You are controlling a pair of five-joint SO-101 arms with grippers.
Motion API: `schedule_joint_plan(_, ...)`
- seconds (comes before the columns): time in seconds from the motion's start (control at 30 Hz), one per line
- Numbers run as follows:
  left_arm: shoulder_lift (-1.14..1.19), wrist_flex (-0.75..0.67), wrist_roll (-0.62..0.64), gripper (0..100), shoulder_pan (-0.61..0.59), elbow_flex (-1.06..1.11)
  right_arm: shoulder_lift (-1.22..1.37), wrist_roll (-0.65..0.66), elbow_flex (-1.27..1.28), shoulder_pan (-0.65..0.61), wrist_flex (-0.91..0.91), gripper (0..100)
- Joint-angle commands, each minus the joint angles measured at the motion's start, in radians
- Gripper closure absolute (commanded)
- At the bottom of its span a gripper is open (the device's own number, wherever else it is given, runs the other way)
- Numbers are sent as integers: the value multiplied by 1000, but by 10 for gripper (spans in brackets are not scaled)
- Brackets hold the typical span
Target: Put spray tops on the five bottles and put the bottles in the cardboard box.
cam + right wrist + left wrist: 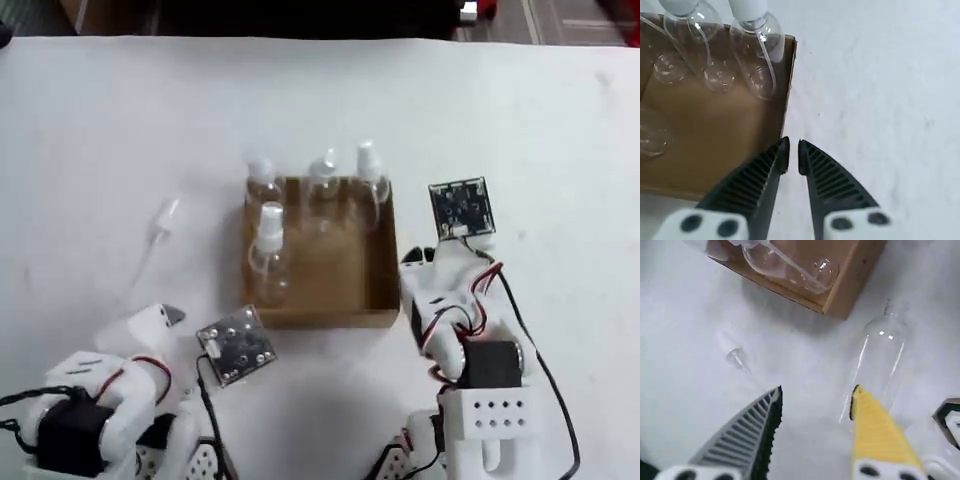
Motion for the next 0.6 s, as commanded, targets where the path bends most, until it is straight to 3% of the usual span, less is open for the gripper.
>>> schedule_joint_plan(0.0,30,-32,-20,749,-4,2,-12,-6,31,2,-65,982)
schedule_joint_plan(0.13,30,-32,-29,654,-8,15,-12,-6,49,5,-90,982)
schedule_joint_plan(0.33,31,-115,-84,694,-10,186,-12,-6,51,8,-90,982)
schedule_joint_plan(0.57,31,-118,-92,659,1,186,-12,-6,51,8,-90,982)
